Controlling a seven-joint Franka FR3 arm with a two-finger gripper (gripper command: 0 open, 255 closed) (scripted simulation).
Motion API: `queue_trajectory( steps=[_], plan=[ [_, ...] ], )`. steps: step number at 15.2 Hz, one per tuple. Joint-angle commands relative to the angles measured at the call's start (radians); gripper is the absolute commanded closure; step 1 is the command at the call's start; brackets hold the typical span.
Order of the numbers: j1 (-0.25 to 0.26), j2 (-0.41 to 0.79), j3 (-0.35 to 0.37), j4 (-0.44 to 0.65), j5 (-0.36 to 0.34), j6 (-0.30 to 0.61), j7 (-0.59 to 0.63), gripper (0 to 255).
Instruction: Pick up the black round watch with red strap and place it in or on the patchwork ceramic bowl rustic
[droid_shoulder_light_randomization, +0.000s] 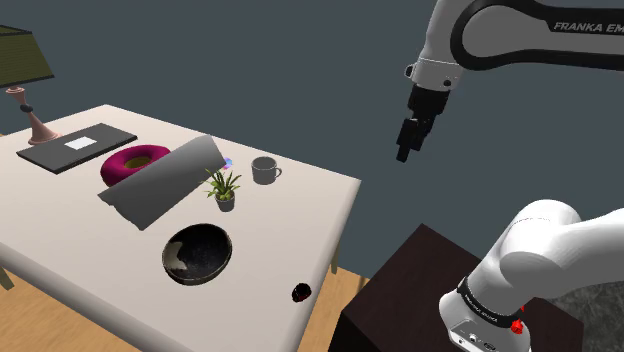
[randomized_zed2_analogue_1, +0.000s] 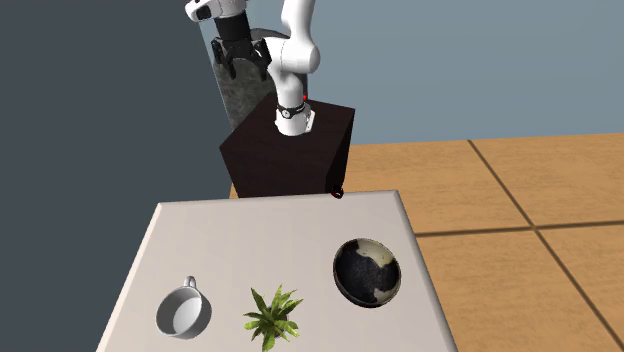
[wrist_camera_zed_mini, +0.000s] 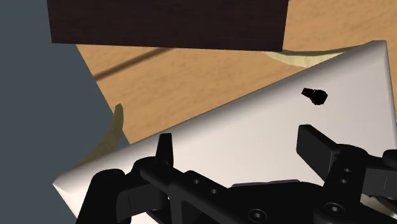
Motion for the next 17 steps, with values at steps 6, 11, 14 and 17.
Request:
queue_trajectory(
  steps=[6,11,14,17],
  plan=[
    [0.042,0.02,0.087,-0.106,0.056,0.14,0.067,0],
    [0.087,0.083,0.18,-0.18,0.11,0.293,0.134,0],
    [0.113,0.143,0.239,-0.209,0.14,0.391,0.175,0],
    [0.134,0.22,0.299,-0.225,0.162,0.493,0.219,0]
  ],
)
